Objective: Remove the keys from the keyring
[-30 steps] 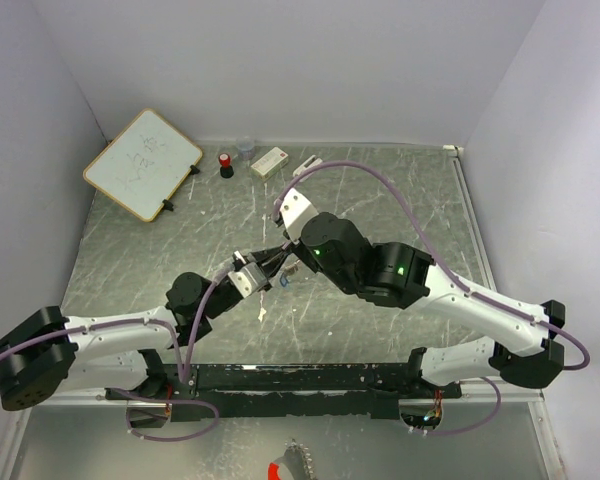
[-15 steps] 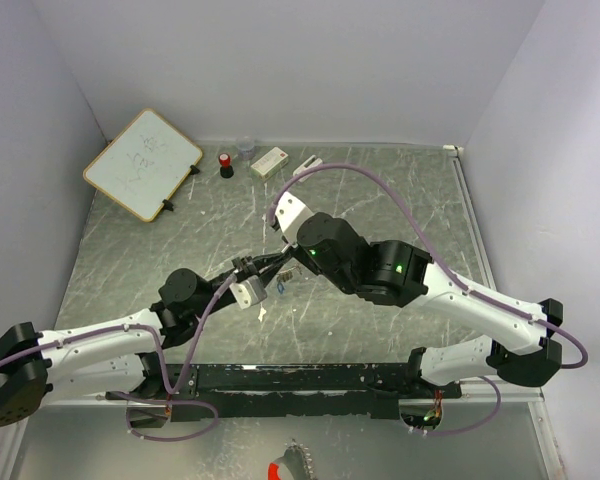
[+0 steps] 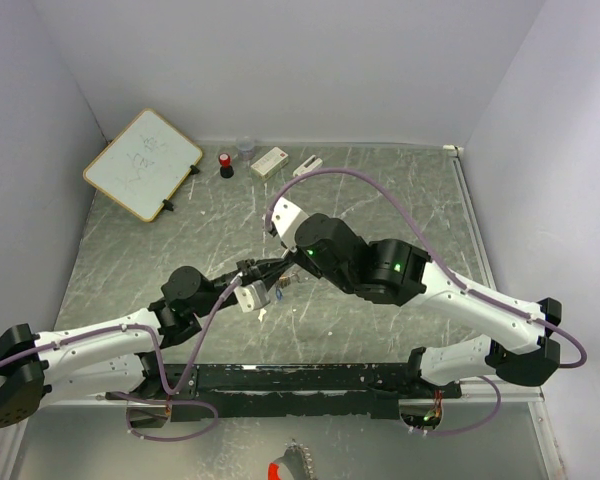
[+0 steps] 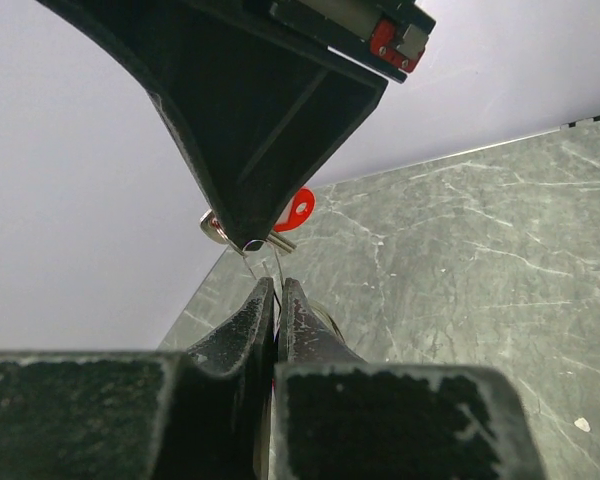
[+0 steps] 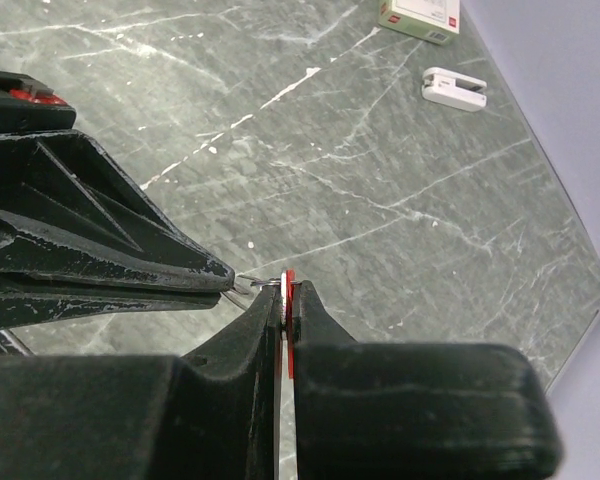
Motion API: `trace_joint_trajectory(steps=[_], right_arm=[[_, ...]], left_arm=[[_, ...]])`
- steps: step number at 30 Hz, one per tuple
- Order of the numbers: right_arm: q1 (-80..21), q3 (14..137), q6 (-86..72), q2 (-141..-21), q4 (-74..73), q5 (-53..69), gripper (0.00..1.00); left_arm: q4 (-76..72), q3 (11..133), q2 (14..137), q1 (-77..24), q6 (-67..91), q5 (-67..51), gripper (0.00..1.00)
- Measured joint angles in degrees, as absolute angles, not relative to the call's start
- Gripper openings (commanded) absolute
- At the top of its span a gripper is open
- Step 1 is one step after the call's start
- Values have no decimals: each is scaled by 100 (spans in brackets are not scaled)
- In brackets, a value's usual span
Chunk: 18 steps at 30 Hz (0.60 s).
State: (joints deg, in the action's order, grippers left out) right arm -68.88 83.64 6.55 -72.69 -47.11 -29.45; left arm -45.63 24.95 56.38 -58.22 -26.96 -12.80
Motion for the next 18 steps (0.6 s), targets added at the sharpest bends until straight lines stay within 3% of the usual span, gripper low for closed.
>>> trace_joint_trajectory(steps=[15,18], right_arm=[[-6825,8573,666,-7494,-4698,-2484,0],[-6823,8619,668,-7494,-4672,-2523,0]], left_arm=[[-4453,2477,5588,-5905,-2722,-1601,7],[-4504,2436,5500,-5905,-2670,-1459,19]])
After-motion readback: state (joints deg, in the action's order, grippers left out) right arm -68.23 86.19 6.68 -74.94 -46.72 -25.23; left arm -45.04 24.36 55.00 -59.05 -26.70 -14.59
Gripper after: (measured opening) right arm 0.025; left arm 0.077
